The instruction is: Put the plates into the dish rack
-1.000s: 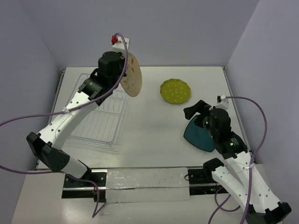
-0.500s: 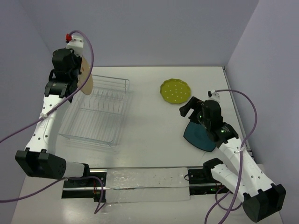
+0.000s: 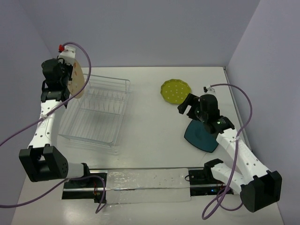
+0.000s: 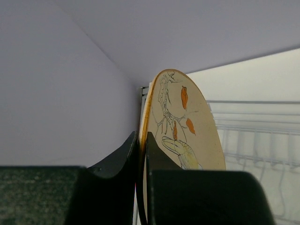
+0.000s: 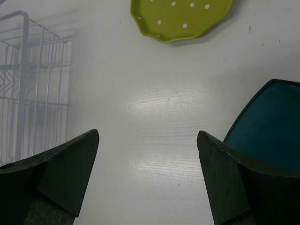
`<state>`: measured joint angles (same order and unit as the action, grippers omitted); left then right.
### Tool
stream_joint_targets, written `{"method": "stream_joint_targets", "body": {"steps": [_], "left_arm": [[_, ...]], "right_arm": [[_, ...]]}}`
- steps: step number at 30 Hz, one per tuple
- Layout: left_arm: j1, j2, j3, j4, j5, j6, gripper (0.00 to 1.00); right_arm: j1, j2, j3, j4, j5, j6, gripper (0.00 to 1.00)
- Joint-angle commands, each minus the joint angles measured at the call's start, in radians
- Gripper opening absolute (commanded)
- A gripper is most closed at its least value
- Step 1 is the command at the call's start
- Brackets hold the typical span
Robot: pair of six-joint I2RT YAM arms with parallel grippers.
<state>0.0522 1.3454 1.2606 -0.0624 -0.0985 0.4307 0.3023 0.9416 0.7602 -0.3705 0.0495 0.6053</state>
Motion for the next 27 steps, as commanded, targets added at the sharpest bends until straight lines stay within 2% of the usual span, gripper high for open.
{"method": "stream_joint_targets", "body": {"steps": [1,5,11,27], "left_arm": [[0.037,-0.032,0.028,0.314,0.107,0.051,0.00],[0.038,-0.051,-0.087,0.473,0.121,0.098,0.00],[0.044,-0.043,-0.169,0.550,0.155,0.116,0.00],[0.046,0.025,-0.325,0.748,0.214,0.302,0.00]], "right_arm": [[-0.012,0.039,0.084,0.027,0.018,-0.056,0.92],[-0.023,0.074,0.108,0.007,0.044,-0.075,0.91],[-0.038,0.139,0.147,-0.013,0.040,-0.076,0.91],[-0.055,0.276,0.239,-0.051,0.001,-0.094,0.89]]}}
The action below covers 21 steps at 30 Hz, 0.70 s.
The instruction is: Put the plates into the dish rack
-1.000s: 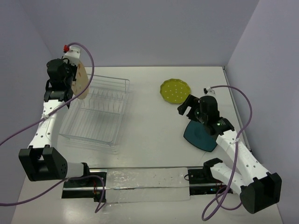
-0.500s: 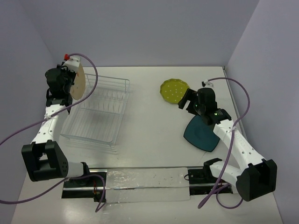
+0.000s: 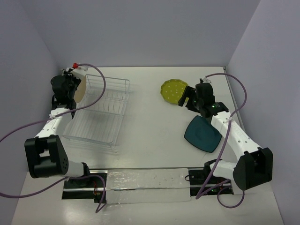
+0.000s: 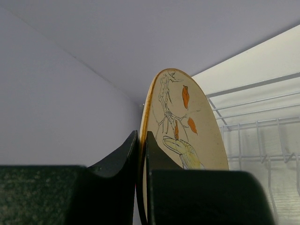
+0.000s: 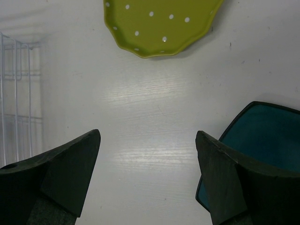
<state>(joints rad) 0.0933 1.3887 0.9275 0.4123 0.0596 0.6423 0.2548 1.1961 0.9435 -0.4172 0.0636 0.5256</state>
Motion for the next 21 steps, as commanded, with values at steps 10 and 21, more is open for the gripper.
{"method": "stream_joint_targets", "body": {"steps": [10,21], "left_arm": [[0.006,-0.022,-0.010,0.138,0.104,0.053,0.00],[0.006,-0.073,-0.105,0.129,0.086,0.016,0.00]], "right_arm": [[-0.011,0.058,0.057,-0.002,-0.037,-0.016,0.89],[-0.012,0.071,0.075,-0.011,-0.036,-0.035,0.89]]}}
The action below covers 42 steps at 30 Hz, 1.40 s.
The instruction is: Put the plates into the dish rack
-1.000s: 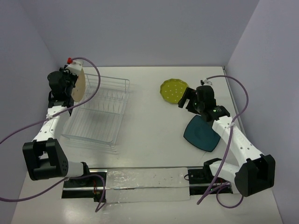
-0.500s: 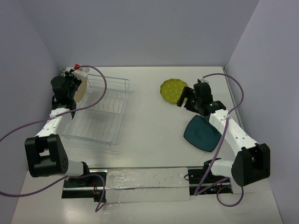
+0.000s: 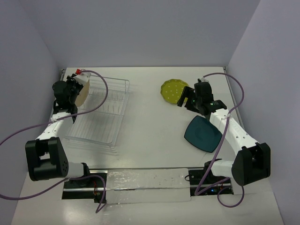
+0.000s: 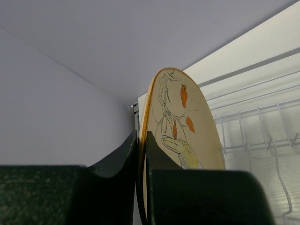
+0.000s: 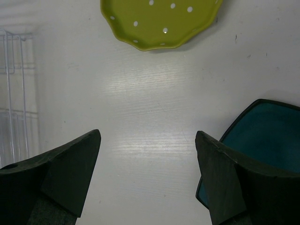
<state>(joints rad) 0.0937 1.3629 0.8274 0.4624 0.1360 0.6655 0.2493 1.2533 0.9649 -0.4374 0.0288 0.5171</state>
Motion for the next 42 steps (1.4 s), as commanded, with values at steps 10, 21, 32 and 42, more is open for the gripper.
{"method": "stream_joint_targets", "body": {"steps": [10,21,32,42], "left_arm": [[0.005,-0.063,0.036,-0.094,0.008,0.033,0.39],[0.005,-0.069,0.125,-0.287,0.004,0.076,0.54],[0.005,-0.171,0.308,-0.680,0.122,0.111,0.93],[-0.006,-0.141,0.581,-0.589,0.232,-0.536,0.99]], "right_arm": [[-0.008,0.013,0.065,-0.002,0.011,-0.031,0.89],[-0.009,0.005,0.055,-0.007,0.030,-0.028,0.89],[-0.008,-0.037,0.021,0.011,0.018,-0.021,0.91],[-0.039,0.028,0.052,-0.009,0.034,0.018,0.96]]}}
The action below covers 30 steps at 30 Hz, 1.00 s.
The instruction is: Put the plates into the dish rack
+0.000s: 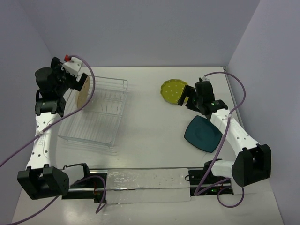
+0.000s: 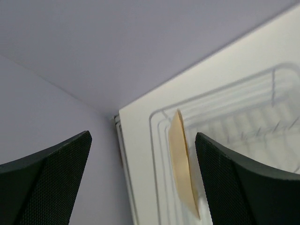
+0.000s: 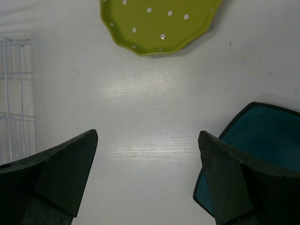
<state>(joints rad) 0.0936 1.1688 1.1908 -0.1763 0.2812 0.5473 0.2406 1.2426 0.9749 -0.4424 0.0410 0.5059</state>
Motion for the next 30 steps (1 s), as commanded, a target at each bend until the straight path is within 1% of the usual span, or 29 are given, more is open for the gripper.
{"method": "stream_joint_targets", "body": {"steps": [1,2,4,5,7,9,11,15,18,21,24,27,30], "left_arm": [[-0.012,0.115,0.277,-0.001,0.090,-0.479,0.99],[-0.025,0.141,0.366,-0.025,0.090,-0.575,0.99],[-0.043,0.224,0.485,-0.072,0.089,-0.729,0.99],[-0.055,0.247,0.519,-0.077,0.099,-0.782,0.99],[-0.126,0.281,0.526,-0.044,0.095,-0.806,0.99],[-0.225,0.296,0.513,-0.006,-0.024,-0.798,0.99],[-0.288,0.299,0.504,0.007,-0.071,-0.787,0.99],[-0.310,0.314,0.520,-0.034,-0.123,-0.805,0.99],[-0.321,0.300,0.470,-0.044,-0.165,-0.773,0.99],[-0.355,0.282,0.426,-0.032,-0.198,-0.735,0.99],[-0.424,0.285,0.397,-0.036,-0.258,-0.700,0.99],[-0.461,0.305,0.384,-0.041,-0.255,-0.683,0.99],[-0.496,0.329,0.379,-0.031,-0.262,-0.687,0.99]], "right_arm": [[-0.035,0.055,0.050,-0.010,0.025,0.036,0.96],[-0.045,0.090,0.068,-0.025,0.034,0.042,0.97],[-0.065,0.147,0.122,-0.055,0.055,0.061,0.97],[-0.074,0.177,0.151,-0.069,0.064,0.068,0.97],[-0.100,0.256,0.209,-0.091,0.078,0.083,0.97],[-0.107,0.340,0.270,-0.098,0.090,0.078,0.97],[-0.113,0.402,0.317,-0.108,0.099,0.076,0.96],[-0.145,0.501,0.377,-0.105,0.065,0.082,0.96],[-0.164,0.565,0.435,-0.113,0.034,0.083,0.96],[-0.170,0.631,0.480,-0.118,0.035,0.089,0.95],[-0.174,0.732,0.554,-0.138,0.029,0.091,0.90],[-0.176,0.785,0.610,-0.150,0.014,0.095,0.84],[-0.176,0.840,0.654,-0.170,-0.001,0.109,0.76]]}}
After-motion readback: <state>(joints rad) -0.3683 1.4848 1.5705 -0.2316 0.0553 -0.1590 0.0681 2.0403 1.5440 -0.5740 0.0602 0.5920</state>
